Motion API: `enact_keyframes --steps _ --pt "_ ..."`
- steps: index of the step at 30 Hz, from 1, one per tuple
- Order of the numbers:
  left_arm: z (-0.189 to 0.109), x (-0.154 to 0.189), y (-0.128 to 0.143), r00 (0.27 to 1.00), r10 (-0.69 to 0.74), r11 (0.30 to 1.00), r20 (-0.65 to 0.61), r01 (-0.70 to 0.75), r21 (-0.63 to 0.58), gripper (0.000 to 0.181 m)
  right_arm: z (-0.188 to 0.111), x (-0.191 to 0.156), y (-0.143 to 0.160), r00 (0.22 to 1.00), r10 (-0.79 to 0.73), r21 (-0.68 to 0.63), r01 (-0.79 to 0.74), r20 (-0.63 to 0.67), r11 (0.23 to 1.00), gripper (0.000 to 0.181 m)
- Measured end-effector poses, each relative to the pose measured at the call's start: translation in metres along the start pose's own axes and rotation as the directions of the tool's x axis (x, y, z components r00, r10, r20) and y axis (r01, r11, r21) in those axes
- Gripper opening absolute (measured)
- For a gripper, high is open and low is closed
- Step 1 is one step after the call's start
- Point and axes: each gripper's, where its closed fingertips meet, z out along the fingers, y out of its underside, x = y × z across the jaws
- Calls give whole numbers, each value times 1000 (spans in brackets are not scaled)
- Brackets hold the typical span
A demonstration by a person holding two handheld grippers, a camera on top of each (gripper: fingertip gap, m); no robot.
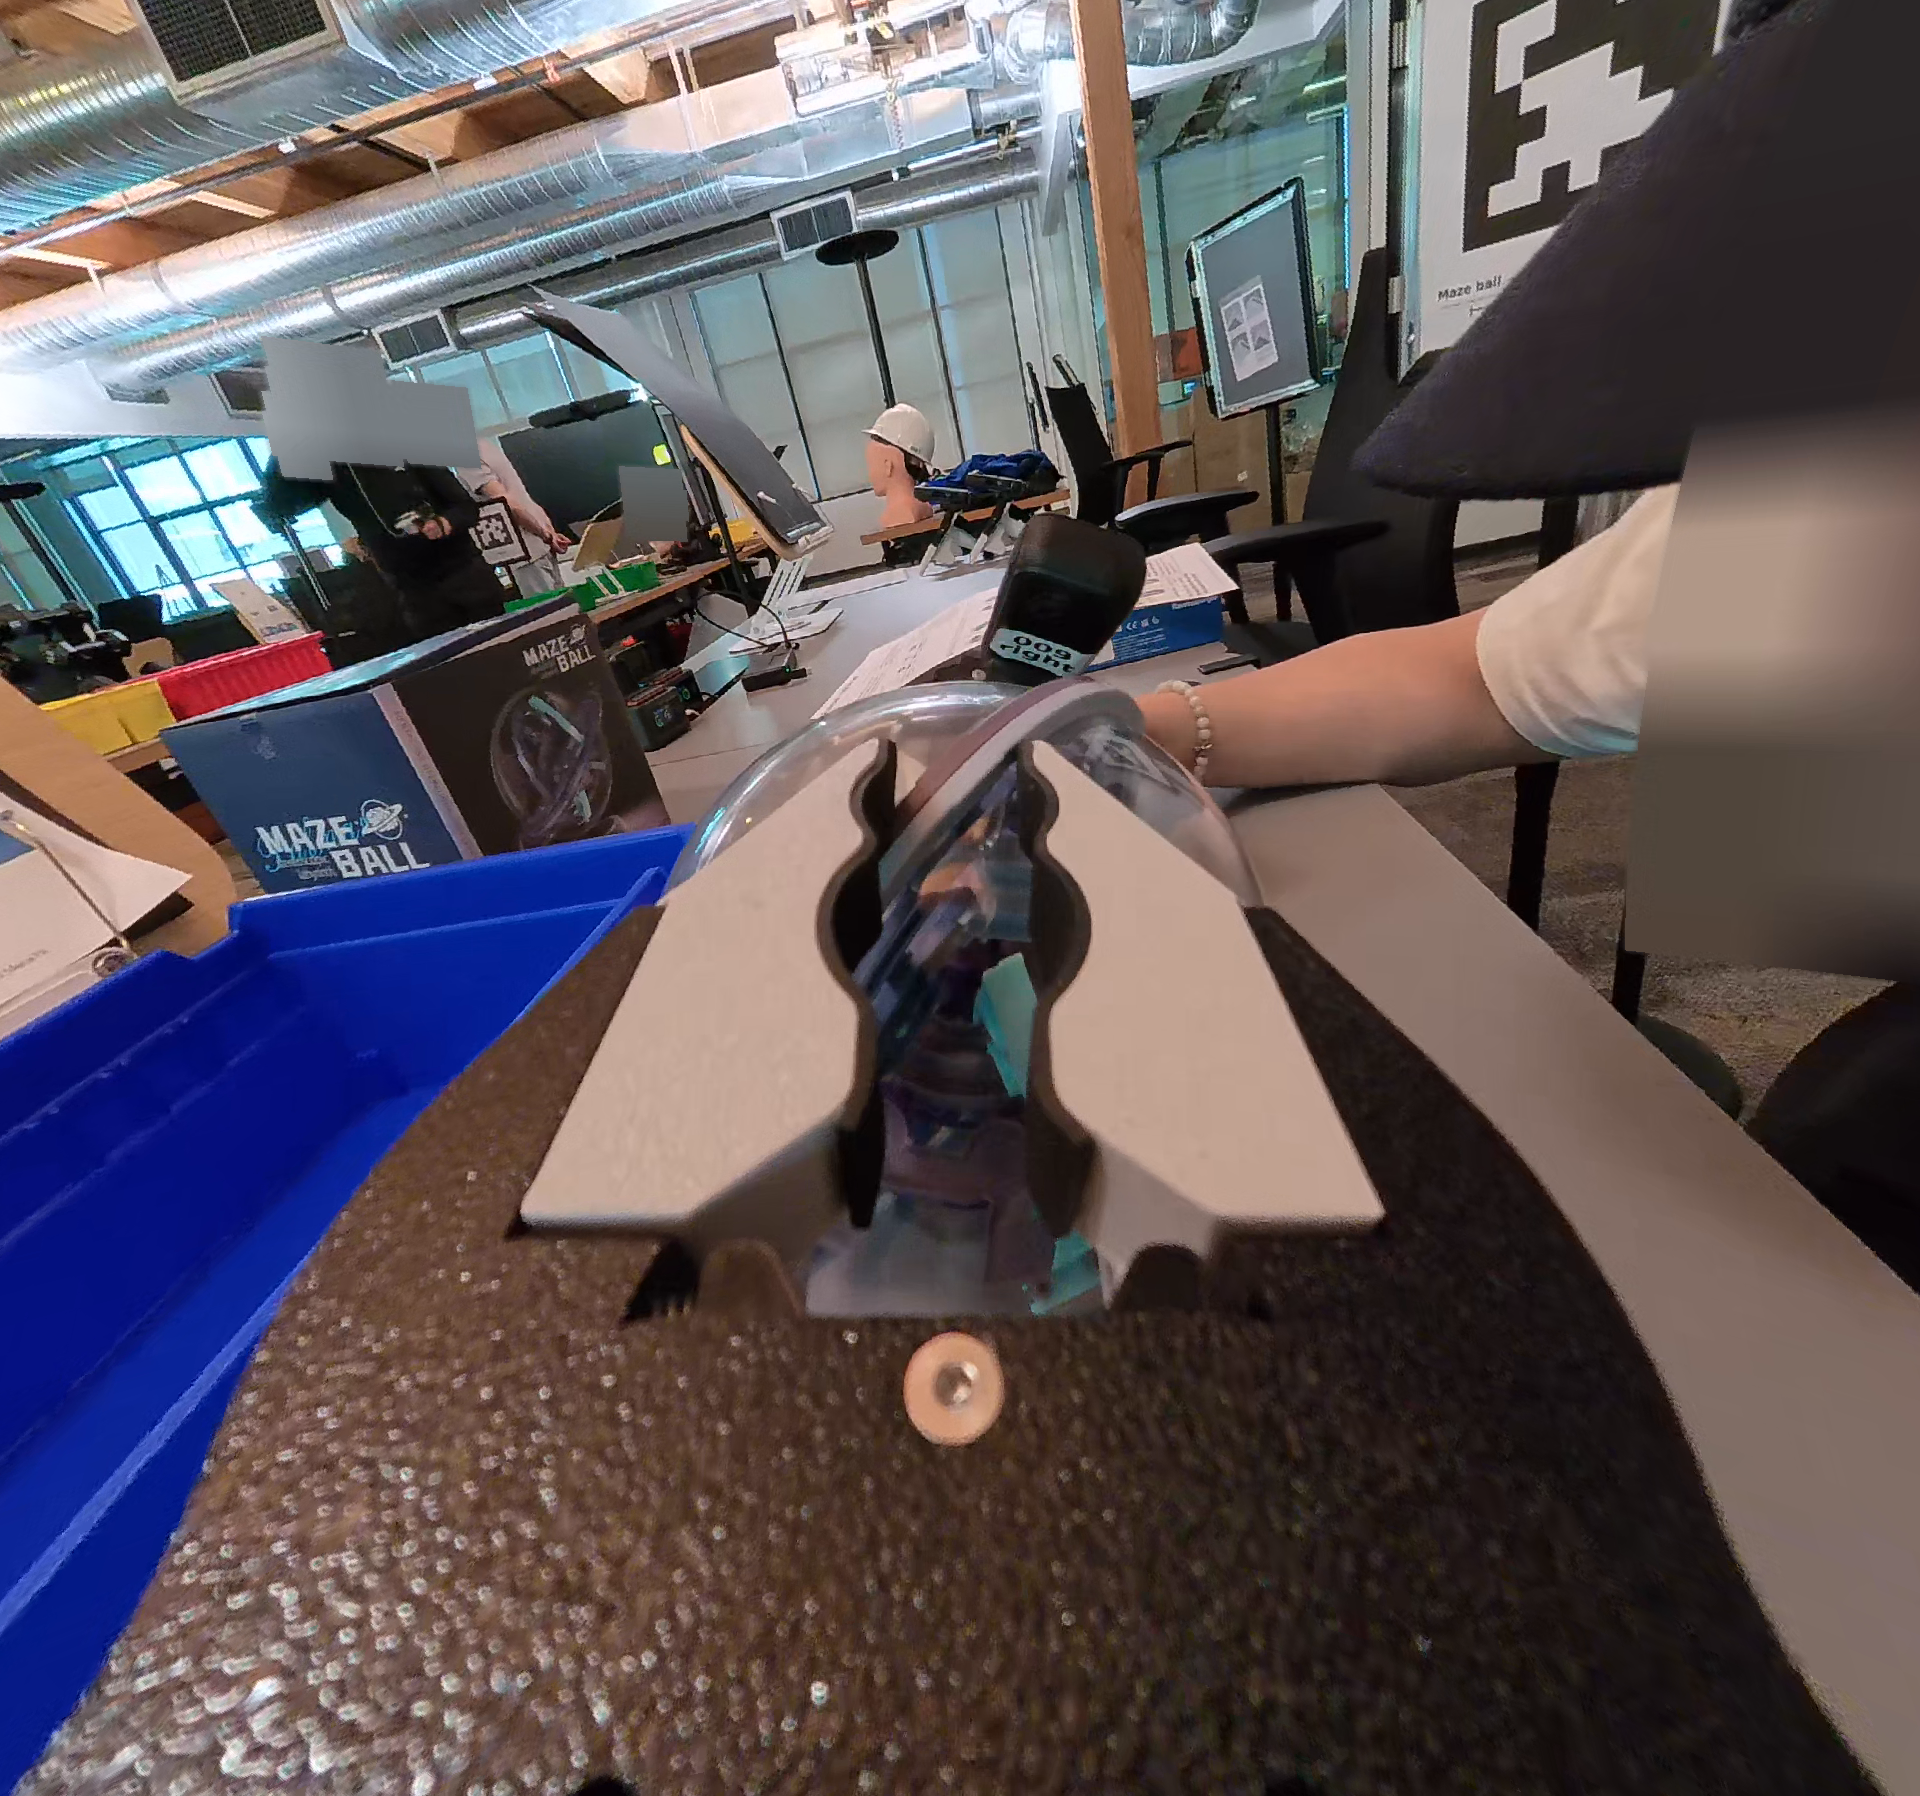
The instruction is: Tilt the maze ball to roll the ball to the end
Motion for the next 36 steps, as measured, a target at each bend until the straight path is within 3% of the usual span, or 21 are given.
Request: enact_keyframes --steps 36 --pt "-1 15 -1 991 114 993 -64 -114 8 17 -3 2 -3 992 -112 6 113 -50 994 102"
